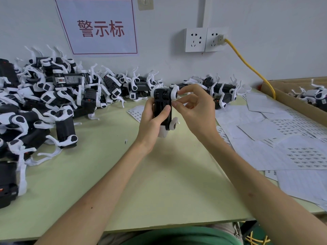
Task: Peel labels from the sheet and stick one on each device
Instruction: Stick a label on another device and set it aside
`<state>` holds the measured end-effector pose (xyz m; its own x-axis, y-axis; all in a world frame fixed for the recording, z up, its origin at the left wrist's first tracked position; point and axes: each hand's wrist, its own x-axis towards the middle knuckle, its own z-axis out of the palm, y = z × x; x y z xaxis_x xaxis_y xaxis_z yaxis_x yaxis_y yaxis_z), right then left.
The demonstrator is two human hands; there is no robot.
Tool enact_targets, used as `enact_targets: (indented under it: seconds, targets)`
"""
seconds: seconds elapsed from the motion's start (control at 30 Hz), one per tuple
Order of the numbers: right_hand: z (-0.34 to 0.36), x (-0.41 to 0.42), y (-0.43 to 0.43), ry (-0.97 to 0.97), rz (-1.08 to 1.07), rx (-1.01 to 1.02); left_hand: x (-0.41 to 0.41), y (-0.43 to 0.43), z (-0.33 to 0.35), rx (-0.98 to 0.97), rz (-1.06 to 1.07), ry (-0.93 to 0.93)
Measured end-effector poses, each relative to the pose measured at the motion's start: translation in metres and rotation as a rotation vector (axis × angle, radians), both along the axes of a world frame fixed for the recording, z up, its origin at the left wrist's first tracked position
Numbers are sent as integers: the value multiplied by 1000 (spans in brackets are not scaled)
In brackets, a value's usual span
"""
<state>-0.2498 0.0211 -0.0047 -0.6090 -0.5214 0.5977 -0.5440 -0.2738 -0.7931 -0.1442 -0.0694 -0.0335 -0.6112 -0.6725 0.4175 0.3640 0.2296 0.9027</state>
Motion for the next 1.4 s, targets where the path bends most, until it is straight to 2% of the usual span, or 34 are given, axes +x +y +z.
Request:
enact_targets:
  seconds: [0.77,1.4]
  targets:
    - [0,-6,1,-13,31,29,3,3,4,19,-33,0]
    - [-7,-20,1,-89,189,12,8,0,4,-20,-143,5]
